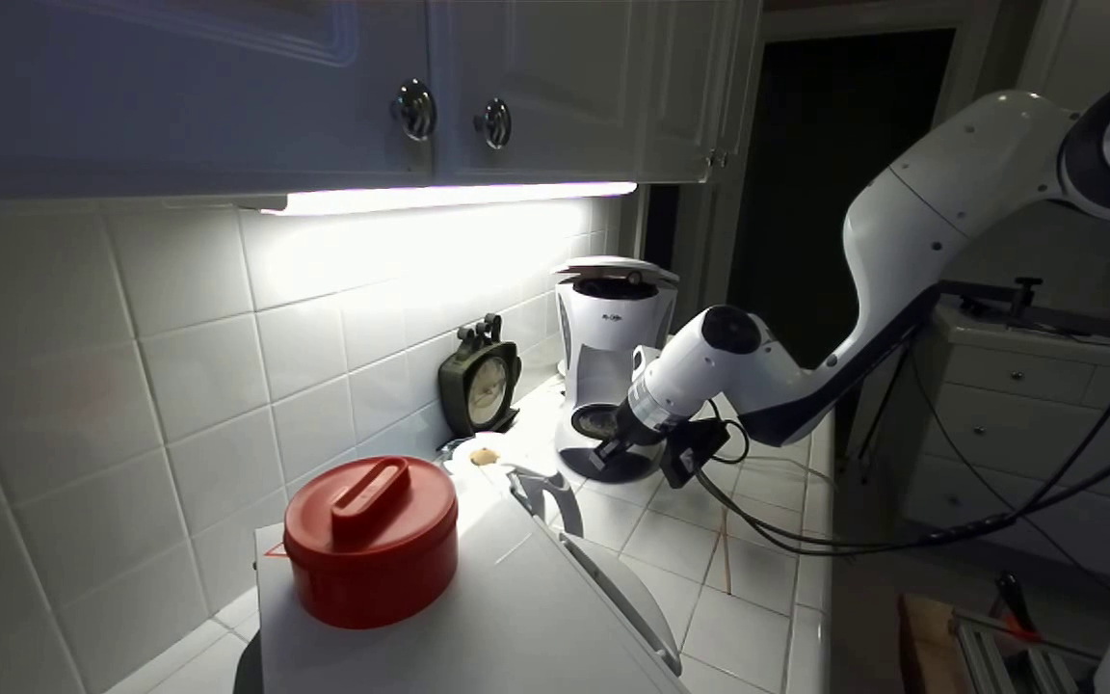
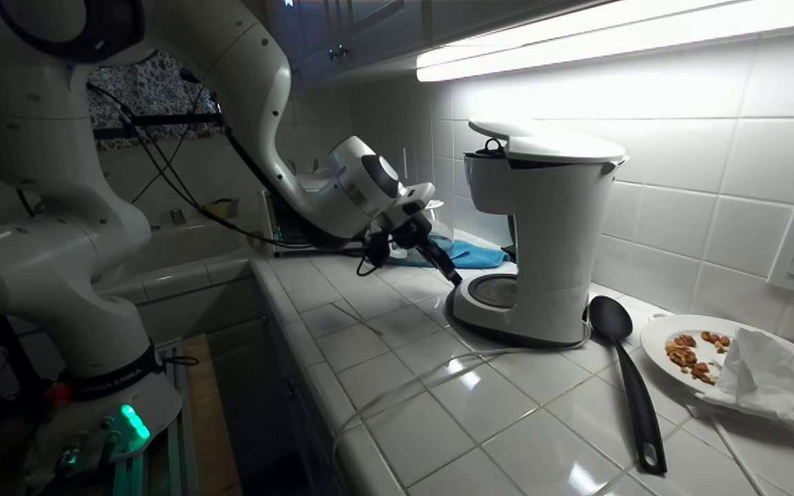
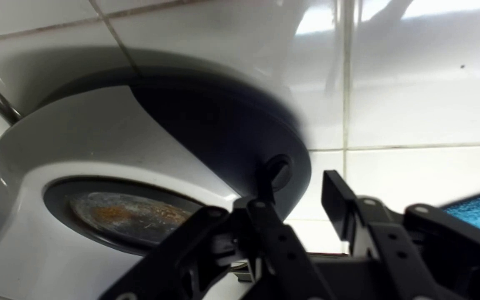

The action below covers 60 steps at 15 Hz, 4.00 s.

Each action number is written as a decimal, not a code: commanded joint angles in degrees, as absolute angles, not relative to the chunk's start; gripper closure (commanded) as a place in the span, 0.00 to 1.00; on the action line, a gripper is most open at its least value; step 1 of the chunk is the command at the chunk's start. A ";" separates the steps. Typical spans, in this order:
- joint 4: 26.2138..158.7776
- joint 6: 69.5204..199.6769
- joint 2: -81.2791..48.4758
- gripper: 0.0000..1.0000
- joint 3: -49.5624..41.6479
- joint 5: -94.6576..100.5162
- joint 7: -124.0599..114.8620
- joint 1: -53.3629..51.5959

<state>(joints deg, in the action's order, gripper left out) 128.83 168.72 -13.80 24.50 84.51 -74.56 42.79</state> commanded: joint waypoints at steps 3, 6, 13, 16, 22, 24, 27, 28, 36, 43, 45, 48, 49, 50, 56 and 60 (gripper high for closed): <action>128.38 168.97 -14.34 0.16 24.99 83.35 -73.95 42.47; 128.50 169.12 -13.84 0.26 25.49 82.72 -74.03 42.39; 128.30 168.96 -14.34 0.78 26.67 82.35 -73.50 42.46; 128.86 168.40 -14.31 0.98 26.56 82.05 -73.01 42.70; 128.94 168.14 -14.62 0.53 26.04 82.78 -73.58 43.00; 128.74 168.03 -14.86 0.39 25.94 83.32 -74.17 42.95; 128.52 167.85 -15.46 0.19 25.93 83.53 -74.33 42.77; 128.50 167.76 -15.58 0.12 25.91 83.51 -74.28 42.77; 128.32 168.35 -15.32 0.25 26.23 82.63 -74.29 43.01; 127.54 165.61 -15.67 0.70 26.64 80.22 -72.59 42.70; 127.62 164.60 -14.90 0.84 27.12 78.20 -71.41 42.65; 126.97 162.31 -14.91 1.00 27.78 74.56 -70.16 42.48; 126.70 161.72 -15.09 1.00 28.10 73.40 -69.82 42.42; 126.40 160.80 -15.28 1.00 28.35 72.49 -69.46 42.19; 125.72 156.72 -15.87 1.00 29.01 70.09 -68.77 42.30; 125.28 156.13 -16.41 1.00 28.65 71.03 -69.42 42.42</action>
